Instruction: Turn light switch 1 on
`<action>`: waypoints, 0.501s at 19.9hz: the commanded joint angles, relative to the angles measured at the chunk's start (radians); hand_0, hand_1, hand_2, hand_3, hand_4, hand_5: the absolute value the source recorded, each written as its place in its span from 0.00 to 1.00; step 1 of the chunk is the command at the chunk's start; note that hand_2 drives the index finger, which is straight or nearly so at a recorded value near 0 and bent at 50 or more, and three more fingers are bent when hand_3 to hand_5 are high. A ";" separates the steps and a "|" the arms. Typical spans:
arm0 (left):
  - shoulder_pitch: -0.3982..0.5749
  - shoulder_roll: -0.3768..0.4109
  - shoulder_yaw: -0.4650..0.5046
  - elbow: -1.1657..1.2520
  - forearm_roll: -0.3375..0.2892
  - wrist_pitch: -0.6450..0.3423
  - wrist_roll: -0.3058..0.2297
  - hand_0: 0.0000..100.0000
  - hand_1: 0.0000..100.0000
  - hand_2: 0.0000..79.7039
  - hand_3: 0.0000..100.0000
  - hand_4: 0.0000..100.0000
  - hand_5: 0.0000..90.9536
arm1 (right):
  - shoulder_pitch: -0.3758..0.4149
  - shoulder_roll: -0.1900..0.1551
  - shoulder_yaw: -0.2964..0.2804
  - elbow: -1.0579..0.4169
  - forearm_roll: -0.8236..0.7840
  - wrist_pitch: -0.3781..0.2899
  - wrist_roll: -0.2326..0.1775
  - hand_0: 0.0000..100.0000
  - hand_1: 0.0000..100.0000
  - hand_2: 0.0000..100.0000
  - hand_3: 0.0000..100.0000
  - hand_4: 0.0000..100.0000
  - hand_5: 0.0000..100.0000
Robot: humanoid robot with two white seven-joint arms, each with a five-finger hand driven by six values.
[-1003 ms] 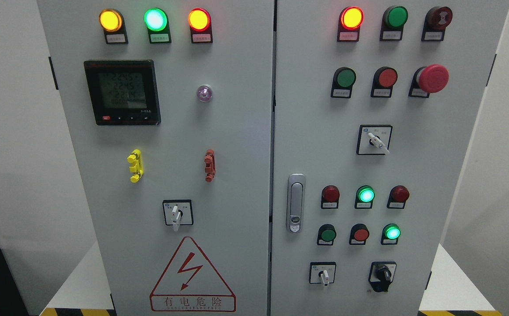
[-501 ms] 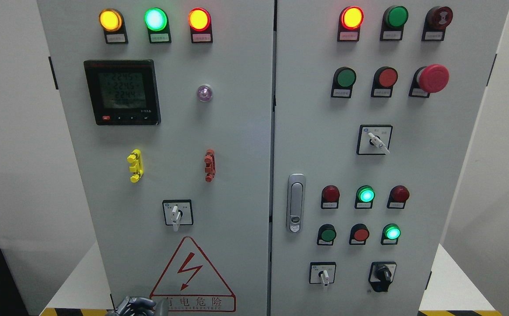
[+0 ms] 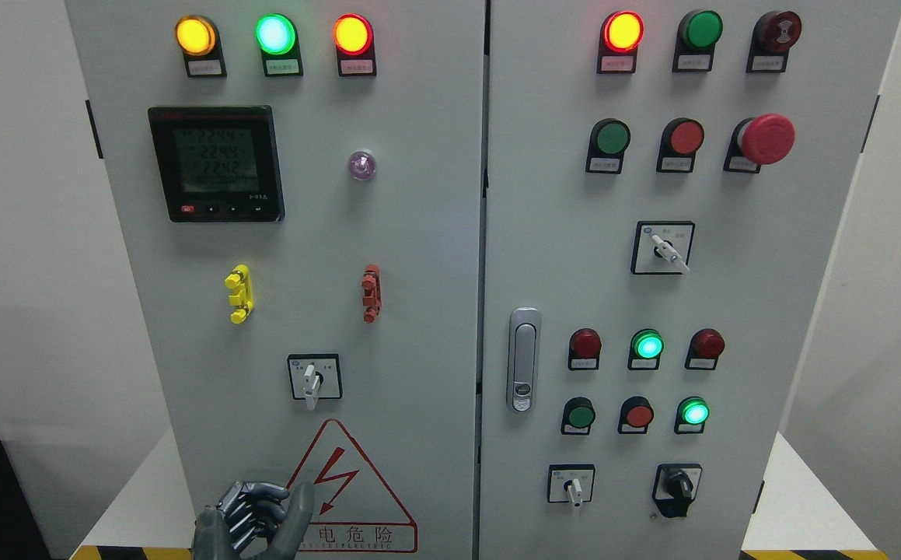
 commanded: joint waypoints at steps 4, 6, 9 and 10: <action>-0.066 -0.068 -0.058 -0.025 -0.030 0.044 0.040 0.00 0.60 0.74 0.84 0.87 0.85 | 0.000 0.000 0.000 0.000 0.000 -0.001 0.001 0.05 0.00 0.00 0.00 0.00 0.00; -0.076 -0.069 -0.069 -0.025 -0.037 0.060 0.049 0.00 0.60 0.74 0.84 0.87 0.85 | 0.000 0.000 0.000 0.000 0.000 -0.001 -0.001 0.05 0.00 0.00 0.00 0.00 0.00; -0.083 -0.077 -0.071 -0.025 -0.039 0.071 0.072 0.00 0.61 0.74 0.84 0.87 0.85 | 0.000 0.000 0.000 0.000 0.000 -0.001 -0.001 0.05 0.00 0.00 0.00 0.00 0.00; -0.086 -0.077 -0.071 -0.025 -0.042 0.071 0.077 0.00 0.61 0.74 0.84 0.87 0.85 | 0.000 0.000 0.000 0.000 0.000 -0.001 -0.001 0.05 0.00 0.00 0.00 0.00 0.00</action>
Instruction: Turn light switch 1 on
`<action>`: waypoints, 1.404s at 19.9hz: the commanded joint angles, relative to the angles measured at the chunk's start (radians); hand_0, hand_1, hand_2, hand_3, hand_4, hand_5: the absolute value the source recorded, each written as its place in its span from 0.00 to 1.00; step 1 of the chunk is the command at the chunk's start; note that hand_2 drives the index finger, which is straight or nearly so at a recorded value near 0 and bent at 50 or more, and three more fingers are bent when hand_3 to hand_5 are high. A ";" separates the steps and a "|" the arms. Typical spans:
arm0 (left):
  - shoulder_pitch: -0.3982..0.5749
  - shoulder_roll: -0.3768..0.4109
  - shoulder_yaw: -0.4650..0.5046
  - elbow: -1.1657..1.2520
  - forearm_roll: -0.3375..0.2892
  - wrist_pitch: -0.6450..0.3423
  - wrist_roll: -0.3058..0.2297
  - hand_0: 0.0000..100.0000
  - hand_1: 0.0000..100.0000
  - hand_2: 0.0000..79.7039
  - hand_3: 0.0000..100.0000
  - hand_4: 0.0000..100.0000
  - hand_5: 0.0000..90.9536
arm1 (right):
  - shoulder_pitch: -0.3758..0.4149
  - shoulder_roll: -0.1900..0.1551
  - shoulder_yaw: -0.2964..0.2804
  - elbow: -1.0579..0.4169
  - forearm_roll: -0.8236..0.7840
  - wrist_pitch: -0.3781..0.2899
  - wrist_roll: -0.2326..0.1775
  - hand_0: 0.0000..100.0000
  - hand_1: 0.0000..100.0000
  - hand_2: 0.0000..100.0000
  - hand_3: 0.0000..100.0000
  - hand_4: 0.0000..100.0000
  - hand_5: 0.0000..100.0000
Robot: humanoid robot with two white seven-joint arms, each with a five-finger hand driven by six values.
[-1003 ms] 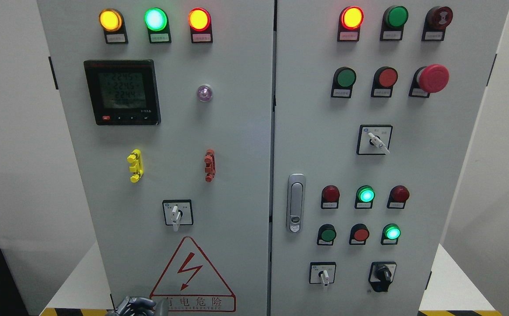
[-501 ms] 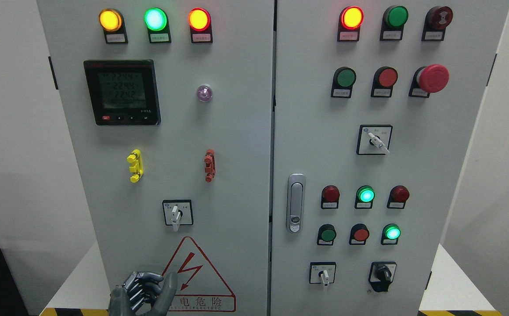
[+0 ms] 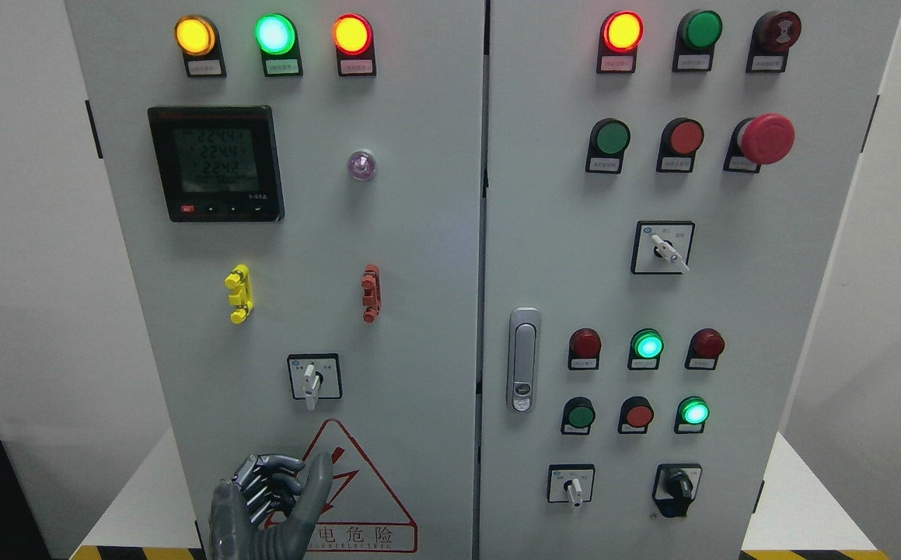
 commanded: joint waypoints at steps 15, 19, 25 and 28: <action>-0.073 -0.041 -0.030 -0.008 -0.078 0.081 0.080 0.00 0.63 0.73 0.83 0.86 0.82 | 0.000 0.000 0.000 -0.001 0.000 -0.001 -0.001 0.05 0.00 0.00 0.00 0.00 0.00; -0.090 -0.043 -0.029 -0.008 -0.087 0.092 0.081 0.00 0.63 0.73 0.83 0.86 0.82 | 0.000 0.000 0.000 -0.001 0.000 -0.001 -0.001 0.05 0.00 0.00 0.00 0.00 0.00; -0.116 -0.049 -0.024 -0.008 -0.089 0.115 0.094 0.00 0.64 0.73 0.83 0.86 0.82 | 0.000 0.000 0.000 -0.001 0.000 -0.001 -0.001 0.05 0.00 0.00 0.00 0.00 0.00; -0.121 -0.049 -0.018 -0.007 -0.089 0.121 0.094 0.00 0.64 0.73 0.83 0.86 0.82 | 0.000 0.000 0.000 0.000 0.000 -0.001 0.001 0.05 0.00 0.00 0.00 0.00 0.00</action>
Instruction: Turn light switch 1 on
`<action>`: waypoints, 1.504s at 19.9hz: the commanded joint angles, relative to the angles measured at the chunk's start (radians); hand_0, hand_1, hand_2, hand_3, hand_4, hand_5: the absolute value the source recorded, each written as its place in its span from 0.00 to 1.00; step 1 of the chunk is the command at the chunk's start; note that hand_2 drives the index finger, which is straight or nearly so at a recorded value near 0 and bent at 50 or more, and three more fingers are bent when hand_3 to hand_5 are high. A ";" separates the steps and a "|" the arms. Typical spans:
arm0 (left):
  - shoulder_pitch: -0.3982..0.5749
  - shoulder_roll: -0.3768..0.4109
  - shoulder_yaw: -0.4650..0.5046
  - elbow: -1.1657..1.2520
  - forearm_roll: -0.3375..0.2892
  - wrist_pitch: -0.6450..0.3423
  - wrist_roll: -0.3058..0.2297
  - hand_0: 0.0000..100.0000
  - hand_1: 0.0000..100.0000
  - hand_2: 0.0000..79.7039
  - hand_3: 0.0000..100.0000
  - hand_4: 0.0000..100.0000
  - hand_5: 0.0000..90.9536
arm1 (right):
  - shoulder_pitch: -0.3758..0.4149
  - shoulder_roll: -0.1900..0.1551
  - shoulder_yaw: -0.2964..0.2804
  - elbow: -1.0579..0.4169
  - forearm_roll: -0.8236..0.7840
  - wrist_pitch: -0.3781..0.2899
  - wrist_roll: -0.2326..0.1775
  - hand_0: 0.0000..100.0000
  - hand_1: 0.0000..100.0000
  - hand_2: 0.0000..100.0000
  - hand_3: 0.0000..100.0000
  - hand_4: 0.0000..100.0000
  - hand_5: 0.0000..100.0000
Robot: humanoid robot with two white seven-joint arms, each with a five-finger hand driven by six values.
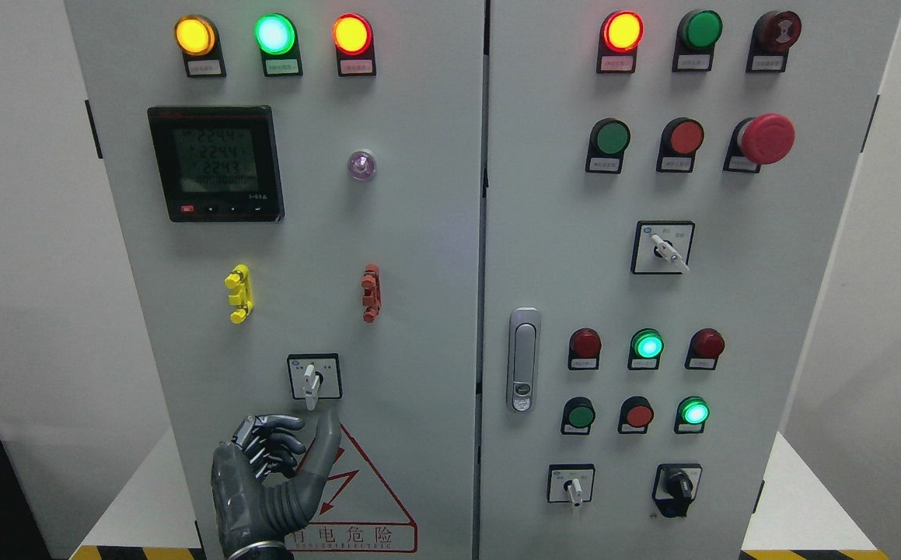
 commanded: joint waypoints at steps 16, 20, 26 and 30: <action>-0.066 -0.017 0.010 0.003 -0.004 0.057 0.001 0.01 0.65 0.73 0.82 0.85 0.82 | 0.000 0.000 0.000 0.001 0.000 -0.001 -0.001 0.05 0.00 0.00 0.00 0.00 0.00; -0.071 -0.017 0.010 0.003 -0.004 0.058 0.001 0.03 0.66 0.73 0.83 0.86 0.82 | 0.000 0.000 0.000 0.001 0.000 -0.001 0.001 0.05 0.00 0.00 0.00 0.00 0.00; -0.071 -0.017 0.010 0.003 -0.004 0.072 0.001 0.09 0.67 0.75 0.85 0.87 0.83 | 0.000 0.000 0.000 0.001 -0.001 -0.001 0.001 0.05 0.00 0.00 0.00 0.00 0.00; -0.071 -0.017 0.010 0.003 -0.004 0.081 0.001 0.10 0.68 0.75 0.86 0.87 0.84 | 0.000 0.000 0.000 0.001 0.000 -0.001 0.001 0.05 0.00 0.00 0.00 0.00 0.00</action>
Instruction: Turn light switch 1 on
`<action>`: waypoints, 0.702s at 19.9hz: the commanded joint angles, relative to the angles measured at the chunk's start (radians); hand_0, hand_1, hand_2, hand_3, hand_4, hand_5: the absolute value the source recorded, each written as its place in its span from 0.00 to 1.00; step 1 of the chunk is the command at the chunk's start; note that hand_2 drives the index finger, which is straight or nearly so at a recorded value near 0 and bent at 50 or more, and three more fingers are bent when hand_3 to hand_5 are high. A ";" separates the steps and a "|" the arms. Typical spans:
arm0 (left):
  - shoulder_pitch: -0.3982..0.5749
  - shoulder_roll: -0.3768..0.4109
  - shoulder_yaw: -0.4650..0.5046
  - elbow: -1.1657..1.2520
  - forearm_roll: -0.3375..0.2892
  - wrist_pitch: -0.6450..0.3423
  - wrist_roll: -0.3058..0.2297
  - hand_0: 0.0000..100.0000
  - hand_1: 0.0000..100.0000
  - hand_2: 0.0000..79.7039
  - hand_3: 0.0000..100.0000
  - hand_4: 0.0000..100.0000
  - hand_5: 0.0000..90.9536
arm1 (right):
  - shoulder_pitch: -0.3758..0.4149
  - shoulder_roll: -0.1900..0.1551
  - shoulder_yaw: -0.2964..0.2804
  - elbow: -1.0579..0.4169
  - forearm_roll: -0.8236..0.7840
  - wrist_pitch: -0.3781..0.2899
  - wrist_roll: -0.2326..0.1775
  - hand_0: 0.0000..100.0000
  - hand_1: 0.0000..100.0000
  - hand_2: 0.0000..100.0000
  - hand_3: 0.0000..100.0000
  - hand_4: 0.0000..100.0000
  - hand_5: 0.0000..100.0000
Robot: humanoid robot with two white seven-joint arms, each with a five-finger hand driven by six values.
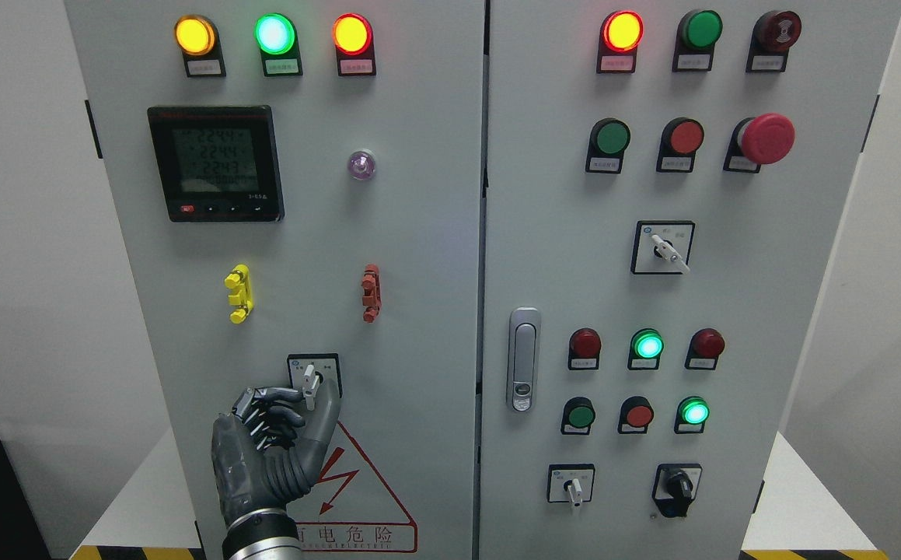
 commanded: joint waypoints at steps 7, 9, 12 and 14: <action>-0.010 -0.004 -0.001 0.000 0.002 0.012 -0.001 0.12 0.68 0.77 0.87 0.87 0.85 | 0.000 0.000 0.000 0.000 0.000 -0.001 0.000 0.05 0.00 0.00 0.00 0.00 0.00; -0.011 -0.004 -0.002 -0.001 0.002 0.014 -0.002 0.13 0.68 0.77 0.87 0.88 0.85 | 0.000 0.000 0.000 -0.001 0.000 -0.001 0.000 0.05 0.00 0.00 0.00 0.00 0.00; -0.011 -0.004 -0.005 0.000 0.002 0.015 -0.002 0.13 0.68 0.77 0.88 0.88 0.86 | 0.000 0.000 0.000 -0.001 0.000 -0.001 -0.001 0.05 0.00 0.00 0.00 0.00 0.00; -0.011 -0.004 -0.007 0.000 0.002 0.018 -0.002 0.13 0.68 0.77 0.88 0.88 0.86 | 0.000 0.000 0.000 -0.001 0.000 -0.001 -0.001 0.05 0.00 0.00 0.00 0.00 0.00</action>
